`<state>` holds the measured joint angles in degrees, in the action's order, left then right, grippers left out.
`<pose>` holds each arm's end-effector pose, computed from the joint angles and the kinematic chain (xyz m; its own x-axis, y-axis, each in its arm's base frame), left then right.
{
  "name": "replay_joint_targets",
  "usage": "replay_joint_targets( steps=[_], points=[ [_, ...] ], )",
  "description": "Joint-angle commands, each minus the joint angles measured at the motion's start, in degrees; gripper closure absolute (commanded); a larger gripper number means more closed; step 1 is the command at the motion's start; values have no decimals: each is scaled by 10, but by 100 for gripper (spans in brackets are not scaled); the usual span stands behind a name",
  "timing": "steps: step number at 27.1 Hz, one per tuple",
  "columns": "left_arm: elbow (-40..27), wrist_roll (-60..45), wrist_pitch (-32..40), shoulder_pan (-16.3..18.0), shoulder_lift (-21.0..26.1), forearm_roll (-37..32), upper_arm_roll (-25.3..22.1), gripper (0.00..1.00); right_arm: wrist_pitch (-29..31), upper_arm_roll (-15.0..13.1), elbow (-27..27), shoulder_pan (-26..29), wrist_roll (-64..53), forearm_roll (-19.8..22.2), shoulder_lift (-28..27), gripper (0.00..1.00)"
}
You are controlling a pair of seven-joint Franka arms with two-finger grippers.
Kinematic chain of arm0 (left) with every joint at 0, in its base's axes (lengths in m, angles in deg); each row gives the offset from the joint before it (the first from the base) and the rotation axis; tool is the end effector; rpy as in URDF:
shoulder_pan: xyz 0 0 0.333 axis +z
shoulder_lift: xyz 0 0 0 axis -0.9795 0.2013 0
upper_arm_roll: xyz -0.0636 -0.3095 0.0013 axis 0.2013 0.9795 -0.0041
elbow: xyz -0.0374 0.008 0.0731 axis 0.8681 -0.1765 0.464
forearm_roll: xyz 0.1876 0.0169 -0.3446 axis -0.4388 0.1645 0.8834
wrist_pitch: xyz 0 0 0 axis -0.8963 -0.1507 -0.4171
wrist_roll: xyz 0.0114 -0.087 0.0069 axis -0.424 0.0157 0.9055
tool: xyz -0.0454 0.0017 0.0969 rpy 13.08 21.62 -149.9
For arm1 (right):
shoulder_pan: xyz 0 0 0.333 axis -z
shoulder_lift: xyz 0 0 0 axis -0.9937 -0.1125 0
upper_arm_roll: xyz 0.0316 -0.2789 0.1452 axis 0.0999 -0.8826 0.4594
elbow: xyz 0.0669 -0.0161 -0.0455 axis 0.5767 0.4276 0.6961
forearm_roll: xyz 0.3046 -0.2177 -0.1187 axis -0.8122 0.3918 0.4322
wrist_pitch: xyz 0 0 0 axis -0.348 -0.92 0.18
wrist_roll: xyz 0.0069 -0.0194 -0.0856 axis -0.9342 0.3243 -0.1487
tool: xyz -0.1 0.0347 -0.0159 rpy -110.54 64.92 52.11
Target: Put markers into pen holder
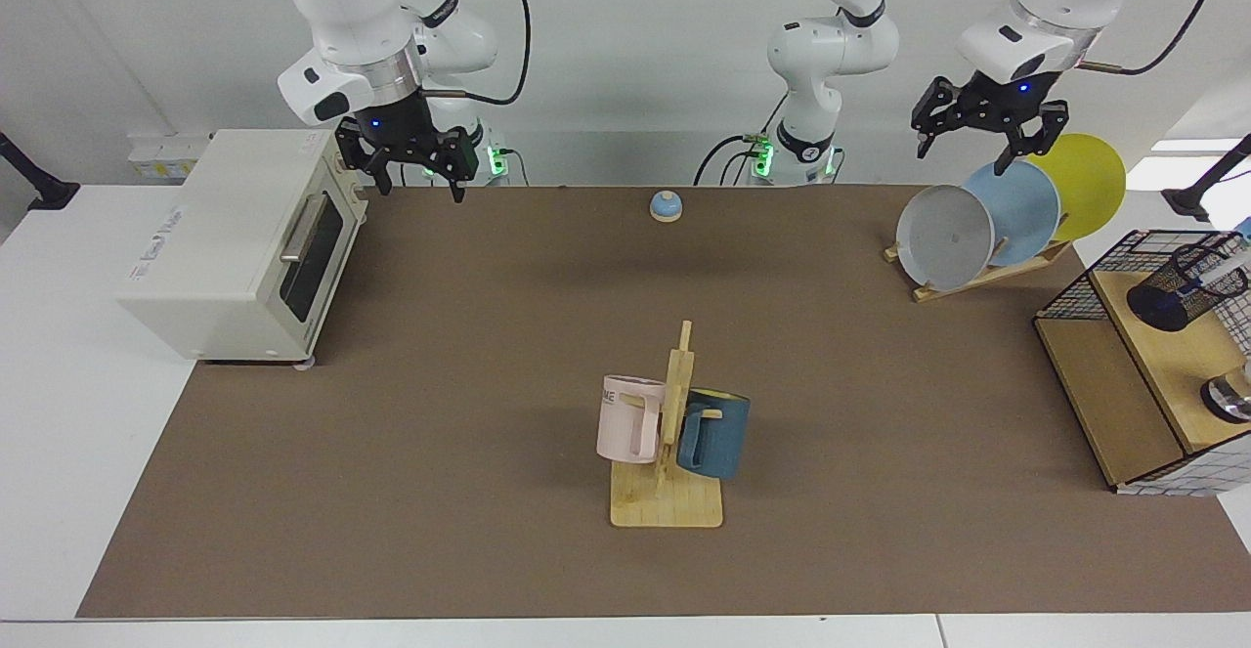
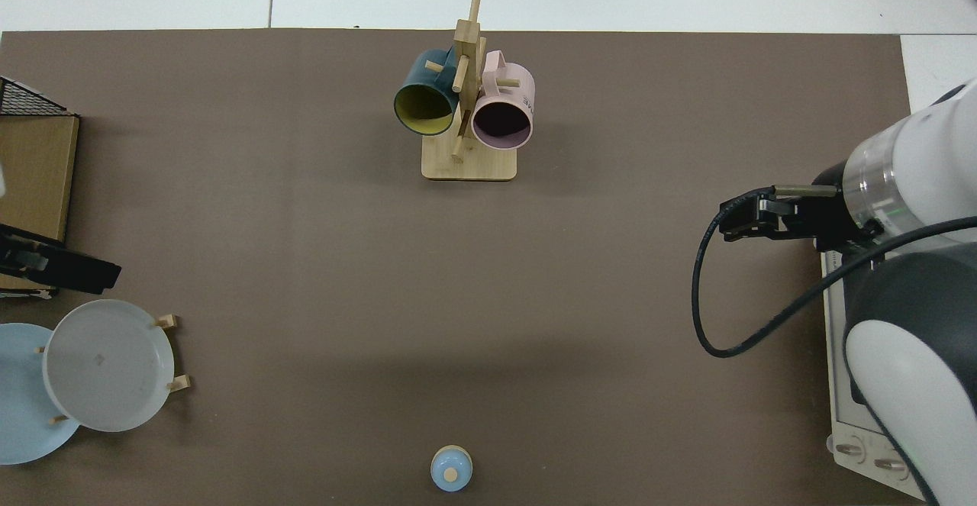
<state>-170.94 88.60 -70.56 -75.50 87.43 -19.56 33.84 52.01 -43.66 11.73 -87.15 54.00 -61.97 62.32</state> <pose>0.5205 -0.0305 0.6714 0.9322 -0.3571 -0.0596 -0.3574 -0.9339 0.0059 0.5396 0.1098 0.6285 0.9889 -0.1445 -0.0341 -0.1441 -0.9895 0.0128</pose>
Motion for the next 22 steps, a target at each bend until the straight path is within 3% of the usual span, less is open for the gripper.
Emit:
replay_joint_targets(
  steps=[1, 6, 22],
  points=[
    [52, -12, 22, -8, 31, 6, -8, 0, 6, 5, 3, 9, 7, -11, 5, 0],
    [74, -21, 26, -13, 47, 6, -14, 0, 6, 6, 3, 9, 7, -11, 5, 0],
    [68, -21, -6, -17, 38, 7, -26, 0, 6, 6, 3, 9, 7, -11, 5, 0]
  ],
)
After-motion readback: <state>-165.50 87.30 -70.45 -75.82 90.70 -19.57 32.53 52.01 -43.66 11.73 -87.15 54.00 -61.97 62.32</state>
